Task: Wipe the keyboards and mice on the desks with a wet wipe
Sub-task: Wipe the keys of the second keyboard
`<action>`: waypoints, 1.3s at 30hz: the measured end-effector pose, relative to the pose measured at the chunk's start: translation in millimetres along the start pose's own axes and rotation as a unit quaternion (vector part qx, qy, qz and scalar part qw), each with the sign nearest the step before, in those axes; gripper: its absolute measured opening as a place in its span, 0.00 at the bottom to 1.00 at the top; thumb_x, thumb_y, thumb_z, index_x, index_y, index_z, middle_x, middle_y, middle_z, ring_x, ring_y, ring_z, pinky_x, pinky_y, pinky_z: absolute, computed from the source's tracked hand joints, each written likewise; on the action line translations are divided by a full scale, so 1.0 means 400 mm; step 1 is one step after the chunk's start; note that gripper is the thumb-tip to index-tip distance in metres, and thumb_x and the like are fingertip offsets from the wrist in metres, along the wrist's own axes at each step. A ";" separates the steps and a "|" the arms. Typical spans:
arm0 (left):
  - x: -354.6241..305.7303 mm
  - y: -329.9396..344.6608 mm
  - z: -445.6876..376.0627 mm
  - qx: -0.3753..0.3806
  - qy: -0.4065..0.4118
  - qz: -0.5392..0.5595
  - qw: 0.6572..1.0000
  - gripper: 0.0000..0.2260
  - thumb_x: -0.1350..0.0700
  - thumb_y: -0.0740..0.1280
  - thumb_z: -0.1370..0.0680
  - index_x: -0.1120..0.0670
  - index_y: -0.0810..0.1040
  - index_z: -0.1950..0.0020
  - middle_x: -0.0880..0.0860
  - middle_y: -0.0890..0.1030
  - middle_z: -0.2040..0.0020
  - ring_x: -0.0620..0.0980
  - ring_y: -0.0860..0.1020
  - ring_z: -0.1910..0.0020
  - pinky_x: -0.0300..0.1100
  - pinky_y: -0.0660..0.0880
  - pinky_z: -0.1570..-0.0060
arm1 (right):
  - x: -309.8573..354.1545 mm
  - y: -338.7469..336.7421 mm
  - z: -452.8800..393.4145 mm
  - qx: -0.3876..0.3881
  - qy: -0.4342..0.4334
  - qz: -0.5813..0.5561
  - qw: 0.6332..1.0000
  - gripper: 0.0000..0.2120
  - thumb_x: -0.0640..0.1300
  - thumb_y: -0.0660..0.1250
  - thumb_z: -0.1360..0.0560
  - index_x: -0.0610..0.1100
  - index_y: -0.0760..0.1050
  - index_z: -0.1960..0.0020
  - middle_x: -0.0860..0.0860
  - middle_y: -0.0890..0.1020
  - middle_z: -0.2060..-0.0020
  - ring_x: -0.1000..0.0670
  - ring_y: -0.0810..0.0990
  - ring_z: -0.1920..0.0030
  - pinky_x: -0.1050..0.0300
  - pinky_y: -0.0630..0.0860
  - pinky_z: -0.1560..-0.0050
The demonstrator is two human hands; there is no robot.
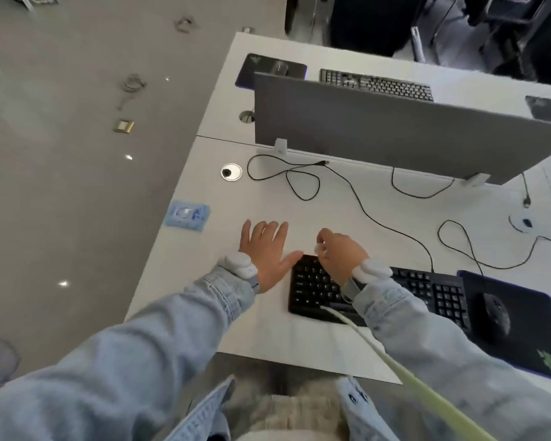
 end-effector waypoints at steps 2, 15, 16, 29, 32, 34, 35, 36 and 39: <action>0.034 -0.015 0.033 0.000 -0.009 -0.019 1.000 0.42 0.31 0.33 0.24 0.54 0.54 0.19 0.54 0.62 0.22 0.57 0.59 0.23 0.58 0.46 0.23 | 0.054 0.009 -0.003 0.025 -0.019 -0.001 1.000 0.08 0.44 0.56 0.21 0.48 0.67 0.43 0.49 0.78 0.49 0.47 0.77 0.55 0.50 0.78 0.52; 0.260 -0.048 0.203 0.003 -0.073 0.011 0.997 0.48 0.30 0.29 0.30 0.56 0.53 0.18 0.55 0.58 0.19 0.56 0.55 0.21 0.51 0.46 0.21 | 0.390 0.051 -0.032 -0.031 -0.126 0.009 0.992 0.14 0.39 0.57 0.21 0.43 0.70 0.36 0.46 0.74 0.43 0.44 0.75 0.44 0.51 0.75 0.47; 0.301 -0.059 0.211 -0.008 -0.076 0.009 0.997 0.47 0.31 0.29 0.29 0.56 0.54 0.19 0.55 0.60 0.20 0.56 0.57 0.22 0.51 0.48 0.22 | 0.429 0.051 -0.041 -0.039 -0.127 0.010 0.991 0.15 0.39 0.57 0.21 0.43 0.70 0.36 0.45 0.74 0.43 0.44 0.75 0.44 0.51 0.75 0.46; 0.920 -0.213 0.394 -0.038 -0.030 -0.015 0.999 0.45 0.28 0.38 0.26 0.59 0.55 0.19 0.56 0.61 0.21 0.56 0.56 0.21 0.50 0.46 0.22 | 1.046 0.121 -0.118 -0.072 -0.092 0.030 0.993 0.18 0.40 0.59 0.22 0.45 0.72 0.33 0.45 0.74 0.42 0.42 0.74 0.42 0.52 0.73 0.43; 1.061 -0.251 0.426 -0.037 -0.012 -0.025 0.999 0.56 0.25 0.26 0.35 0.59 0.57 0.20 0.55 0.64 0.23 0.56 0.59 0.23 0.49 0.48 0.25 | 1.198 0.131 -0.146 -0.058 -0.086 0.030 0.994 0.19 0.42 0.63 0.23 0.45 0.71 0.33 0.45 0.73 0.40 0.42 0.73 0.39 0.51 0.73 0.41; 1.107 -0.260 0.429 -0.043 -0.012 -0.024 0.999 0.60 0.24 0.21 0.37 0.58 0.57 0.20 0.54 0.64 0.23 0.55 0.60 0.24 0.49 0.49 0.24 | 1.248 0.140 -0.170 -0.048 -0.097 0.047 0.993 0.19 0.43 0.65 0.23 0.45 0.71 0.33 0.46 0.73 0.39 0.42 0.72 0.38 0.52 0.71 0.41; 1.131 -0.263 0.427 -0.042 -0.013 -0.023 0.999 0.60 0.24 0.22 0.37 0.58 0.57 0.20 0.54 0.64 0.23 0.55 0.60 0.24 0.49 0.49 0.24 | 1.268 0.144 -0.188 -0.045 -0.098 0.053 0.993 0.20 0.43 0.65 0.24 0.45 0.70 0.32 0.46 0.73 0.39 0.42 0.72 0.38 0.52 0.72 0.41; 1.155 -0.262 0.423 -0.047 -0.018 -0.017 0.999 0.59 0.23 0.22 0.37 0.57 0.57 0.20 0.54 0.65 0.23 0.54 0.61 0.24 0.49 0.49 0.24 | 1.288 0.149 -0.202 -0.040 -0.100 0.056 0.993 0.22 0.44 0.66 0.24 0.45 0.70 0.32 0.46 0.72 0.39 0.42 0.72 0.38 0.51 0.72 0.40; 1.228 -0.275 0.391 -0.056 -0.014 -0.016 0.998 0.61 0.24 0.19 0.38 0.57 0.58 0.20 0.54 0.66 0.24 0.54 0.62 0.25 0.50 0.50 0.24 | 1.342 0.151 -0.264 -0.038 -0.111 0.054 0.992 0.21 0.42 0.64 0.24 0.45 0.69 0.31 0.45 0.72 0.39 0.41 0.73 0.40 0.50 0.73 0.40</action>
Point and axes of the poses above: each hand's wrist, its own z-axis away from the middle knuckle, its own y-axis out of the palm, x = y × z, the point moved 5 cm from there along -z, towards the middle knuckle
